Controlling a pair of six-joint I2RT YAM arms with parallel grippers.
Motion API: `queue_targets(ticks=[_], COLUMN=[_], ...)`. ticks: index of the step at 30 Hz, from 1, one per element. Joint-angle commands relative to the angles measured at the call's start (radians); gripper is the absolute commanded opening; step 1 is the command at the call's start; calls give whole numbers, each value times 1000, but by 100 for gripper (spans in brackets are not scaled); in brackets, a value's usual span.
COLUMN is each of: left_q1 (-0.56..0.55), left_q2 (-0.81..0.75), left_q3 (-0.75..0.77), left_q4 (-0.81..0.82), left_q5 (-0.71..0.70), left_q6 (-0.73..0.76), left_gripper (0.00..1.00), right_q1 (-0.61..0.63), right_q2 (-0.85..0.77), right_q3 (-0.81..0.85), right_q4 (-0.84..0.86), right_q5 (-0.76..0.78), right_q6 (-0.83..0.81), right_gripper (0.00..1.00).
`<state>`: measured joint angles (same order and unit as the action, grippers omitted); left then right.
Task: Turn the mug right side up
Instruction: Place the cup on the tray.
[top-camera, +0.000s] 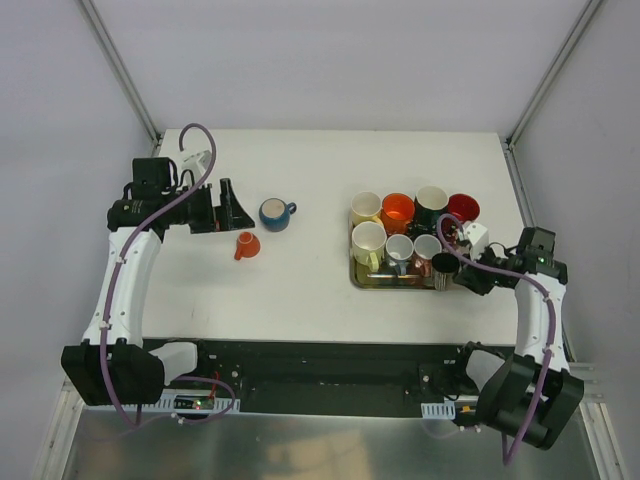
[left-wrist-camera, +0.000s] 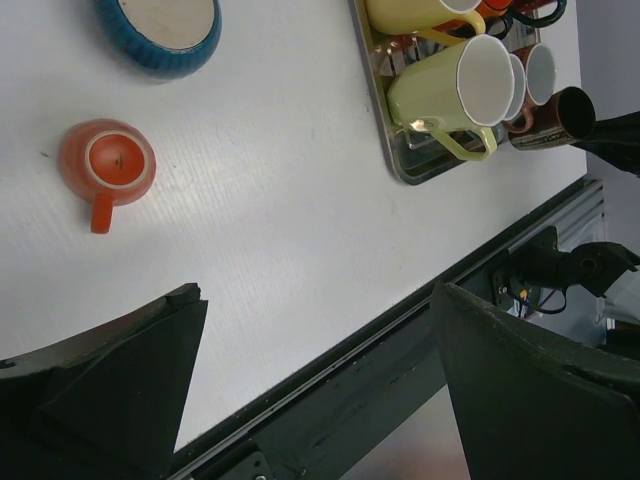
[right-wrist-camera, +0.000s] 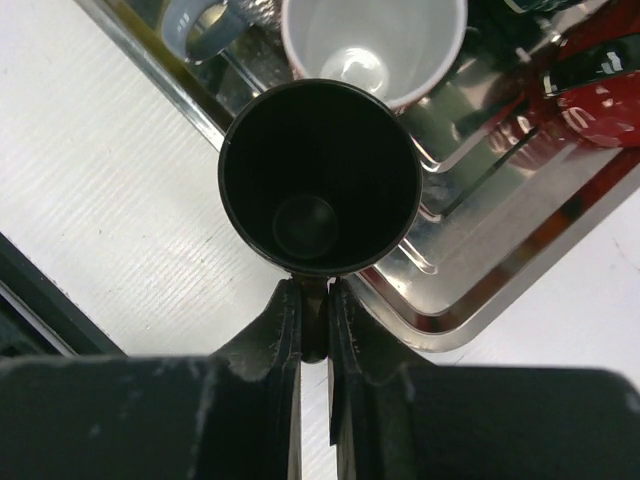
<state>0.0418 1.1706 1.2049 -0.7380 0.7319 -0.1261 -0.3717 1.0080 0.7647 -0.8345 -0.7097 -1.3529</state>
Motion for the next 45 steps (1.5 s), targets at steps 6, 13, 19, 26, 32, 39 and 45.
queue_targets(ticks=[6,13,19,26,32,39,45], left_q1=[24,30,32,32,32,30,32], left_q2=[-6,12,24,29,40,52,54], left_q3=[33,47,45,47,48,47,30], left_q4=[-32,-37,-38,-40,-40,-34,-14], left_q5=[26,24,27,26,27,35,47], left_q6=[49,60,62,66,68,62,42], left_gripper=[99,99,99,99,99,99,99], right_q1=[-7,-7,-9,-18,-19,-22,-22], right_q2=[49,4,32,70,110,129,98], right_q3=[-51,-84,-97,-110,-107,-81,-64], right_q4=[44,75,87,87,66,6,-14], right_q5=[-82,-143,-140,-134,-76,-53,-54], right_q6=[-158,-195,-212,-244,-258,-272,-250], right_gripper=[0,0,0,2,19,37,43])
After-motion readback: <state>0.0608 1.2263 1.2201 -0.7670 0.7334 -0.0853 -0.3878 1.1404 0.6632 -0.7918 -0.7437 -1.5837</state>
